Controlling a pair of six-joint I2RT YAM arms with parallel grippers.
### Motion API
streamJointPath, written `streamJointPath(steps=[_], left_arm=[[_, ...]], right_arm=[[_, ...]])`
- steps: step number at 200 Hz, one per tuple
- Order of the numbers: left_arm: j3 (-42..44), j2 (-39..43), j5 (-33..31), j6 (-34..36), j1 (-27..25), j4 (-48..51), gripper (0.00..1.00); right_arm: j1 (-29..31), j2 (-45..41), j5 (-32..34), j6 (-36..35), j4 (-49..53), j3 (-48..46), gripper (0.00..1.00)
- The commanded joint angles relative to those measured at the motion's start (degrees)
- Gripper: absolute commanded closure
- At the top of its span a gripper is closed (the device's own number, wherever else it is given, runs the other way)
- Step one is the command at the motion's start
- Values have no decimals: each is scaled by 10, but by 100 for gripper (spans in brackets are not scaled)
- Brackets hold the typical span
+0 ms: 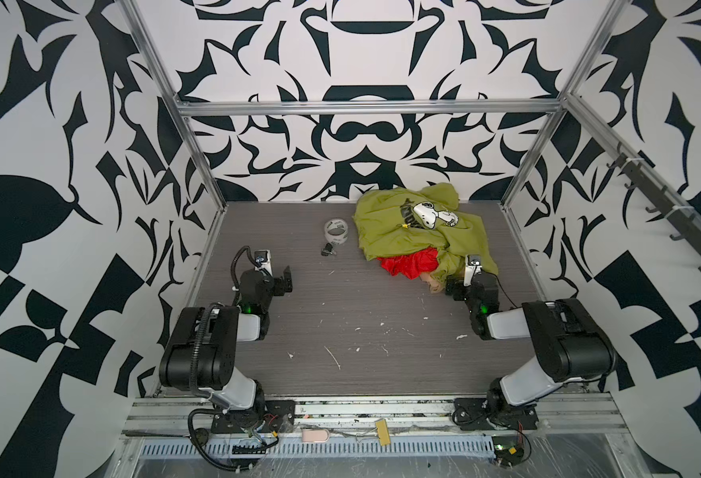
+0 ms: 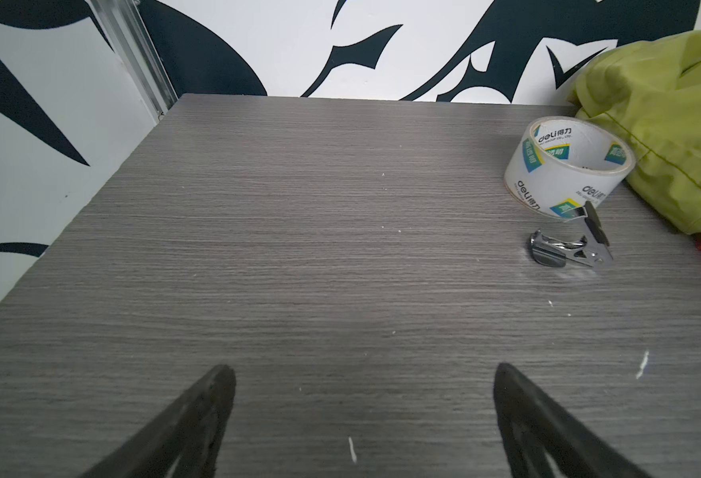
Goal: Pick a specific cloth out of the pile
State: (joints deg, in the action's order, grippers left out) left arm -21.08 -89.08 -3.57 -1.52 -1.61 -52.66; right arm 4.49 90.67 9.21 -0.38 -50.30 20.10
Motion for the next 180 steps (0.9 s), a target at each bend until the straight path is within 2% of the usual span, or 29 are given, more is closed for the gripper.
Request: streamJointPath(steps=[1, 64, 104, 180], left_arm=[[-2, -5, 4, 3, 1, -1, 0], [-3, -6, 4, 3, 1, 1, 0], [0, -4, 5, 2, 1, -1, 0], [2, -3, 6, 4, 1, -7, 0]], right_arm=[[0, -11, -29, 3, -3, 15, 2], [-3, -13, -36, 5, -6, 12, 1], [-19, -16, -74, 10, -16, 5, 1], [-20, -17, -69, 8, -11, 6, 1]])
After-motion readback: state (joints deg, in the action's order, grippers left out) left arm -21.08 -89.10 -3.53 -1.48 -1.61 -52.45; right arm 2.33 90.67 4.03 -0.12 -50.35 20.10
